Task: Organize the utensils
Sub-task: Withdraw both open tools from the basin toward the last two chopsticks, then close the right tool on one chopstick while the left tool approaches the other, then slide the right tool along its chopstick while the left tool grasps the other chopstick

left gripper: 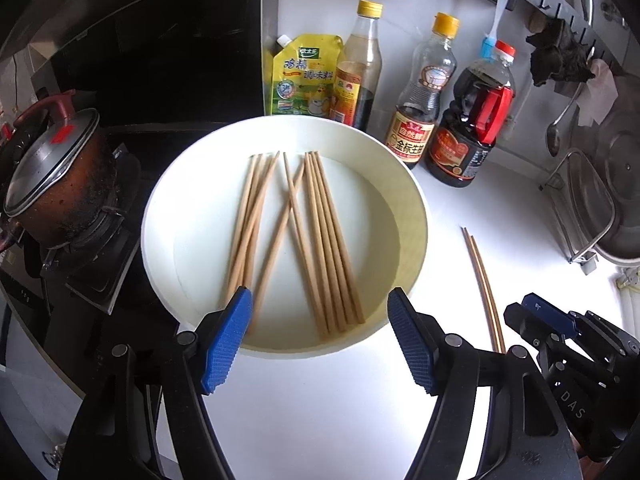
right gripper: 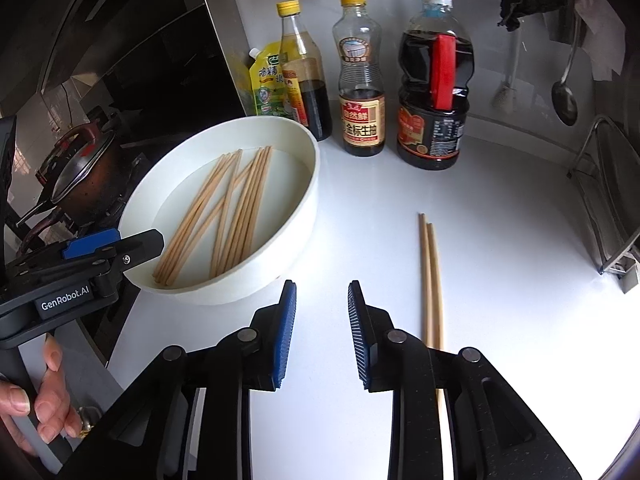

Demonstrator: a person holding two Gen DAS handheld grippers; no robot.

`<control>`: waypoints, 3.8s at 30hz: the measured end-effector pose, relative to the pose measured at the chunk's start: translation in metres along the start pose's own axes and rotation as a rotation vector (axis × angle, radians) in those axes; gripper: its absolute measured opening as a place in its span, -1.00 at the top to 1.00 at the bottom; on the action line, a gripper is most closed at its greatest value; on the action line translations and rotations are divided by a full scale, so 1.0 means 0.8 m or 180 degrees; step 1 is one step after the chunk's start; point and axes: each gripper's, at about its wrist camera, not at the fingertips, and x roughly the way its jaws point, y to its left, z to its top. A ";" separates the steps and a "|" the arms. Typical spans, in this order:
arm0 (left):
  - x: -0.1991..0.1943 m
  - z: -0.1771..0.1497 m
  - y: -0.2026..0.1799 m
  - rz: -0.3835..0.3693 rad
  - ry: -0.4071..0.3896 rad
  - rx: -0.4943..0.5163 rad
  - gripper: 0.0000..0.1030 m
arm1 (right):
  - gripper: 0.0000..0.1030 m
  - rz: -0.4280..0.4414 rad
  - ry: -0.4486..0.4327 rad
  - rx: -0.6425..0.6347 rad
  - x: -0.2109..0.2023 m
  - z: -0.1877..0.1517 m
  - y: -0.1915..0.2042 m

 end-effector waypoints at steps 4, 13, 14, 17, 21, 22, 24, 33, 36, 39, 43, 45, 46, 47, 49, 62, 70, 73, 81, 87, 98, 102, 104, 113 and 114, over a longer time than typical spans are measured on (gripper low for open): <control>0.003 -0.009 -0.026 -0.0062 0.0038 0.0085 -0.37 | 0.44 -0.0100 -0.0040 0.0050 -0.010 -0.015 -0.026; 0.010 -0.035 -0.084 -0.0180 0.0047 0.0278 -0.47 | 0.35 -0.0332 -0.0043 0.0144 -0.017 -0.050 -0.087; 0.011 -0.039 -0.090 -0.0189 0.0054 0.0303 -0.47 | 0.35 -0.0358 -0.0038 0.0155 -0.016 -0.055 -0.095; 0.017 -0.051 -0.105 -0.0228 0.0098 0.0356 -0.49 | 0.34 -0.0418 0.0007 0.0197 -0.009 -0.067 -0.115; 0.024 -0.067 -0.120 -0.0227 0.0121 0.0399 -0.54 | 0.32 -0.0433 0.0066 0.0191 0.005 -0.079 -0.131; 0.027 -0.070 -0.123 -0.0223 0.0133 0.0400 -0.55 | 0.32 -0.0429 0.0074 0.0185 0.008 -0.082 -0.133; 0.032 -0.075 -0.128 -0.0219 0.0157 0.0389 -0.58 | 0.32 -0.0412 0.0090 0.0165 0.015 -0.085 -0.136; 0.053 -0.086 -0.139 -0.0188 0.0218 0.0336 -0.63 | 0.32 -0.0355 0.0156 0.0078 0.054 -0.090 -0.135; 0.057 -0.087 -0.142 -0.0176 0.0220 0.0337 -0.63 | 0.32 -0.0361 0.0162 0.0070 0.063 -0.089 -0.135; 0.061 -0.088 -0.142 -0.0164 0.0229 0.0327 -0.63 | 0.32 -0.0378 0.0156 0.0008 0.071 -0.086 -0.132; 0.066 -0.087 -0.144 -0.0166 0.0257 0.0310 -0.63 | 0.32 -0.0436 0.0162 -0.0071 0.079 -0.087 -0.127; 0.068 -0.088 -0.146 -0.0169 0.0261 0.0317 -0.63 | 0.32 -0.0466 0.0174 -0.0126 0.083 -0.086 -0.125; 0.069 -0.088 -0.146 -0.0170 0.0262 0.0324 -0.63 | 0.32 -0.0485 0.0176 -0.0151 0.085 -0.087 -0.124; 0.070 -0.087 -0.146 -0.0166 0.0264 0.0327 -0.63 | 0.32 -0.0493 0.0181 -0.0177 0.086 -0.088 -0.122; 0.072 -0.087 -0.146 -0.0169 0.0271 0.0319 -0.63 | 0.34 -0.0514 0.0179 -0.0234 0.088 -0.090 -0.120; 0.085 -0.081 -0.155 -0.0117 0.0278 0.0362 -0.63 | 0.88 -0.0459 0.0134 -0.0394 0.083 -0.097 -0.117; 0.102 -0.075 -0.184 -0.0135 0.0253 0.0416 -0.63 | 0.88 -0.0527 0.0099 -0.0230 0.069 -0.106 -0.153; 0.117 -0.075 -0.197 -0.0151 0.0311 0.0411 -0.63 | 0.88 -0.0542 0.0093 -0.0160 0.066 -0.107 -0.172; 0.146 -0.075 -0.229 -0.0146 0.0394 0.0463 -0.63 | 0.88 -0.0623 0.0056 -0.0022 0.057 -0.110 -0.206; 0.163 -0.074 -0.240 -0.0072 0.0393 0.0491 -0.63 | 0.87 -0.0604 0.0051 0.0037 0.053 -0.109 -0.215; 0.177 -0.074 -0.242 0.0035 0.0389 0.0532 -0.63 | 0.28 -0.0609 -0.0005 0.0049 0.058 -0.103 -0.217; 0.179 -0.071 -0.244 0.0059 0.0374 0.0531 -0.73 | 0.29 -0.0661 -0.0028 0.0064 0.061 -0.100 -0.220; 0.182 -0.070 -0.241 0.0067 0.0383 0.0471 -0.81 | 0.32 -0.0671 -0.0039 0.0074 0.062 -0.098 -0.222; 0.173 -0.068 -0.252 -0.0013 0.0339 0.0527 -0.09 | 0.87 -0.0685 -0.0045 -0.0093 0.069 -0.093 -0.209; 0.171 -0.067 -0.256 -0.0046 0.0351 0.0562 0.26 | 0.88 -0.0683 -0.0040 -0.0102 0.069 -0.093 -0.208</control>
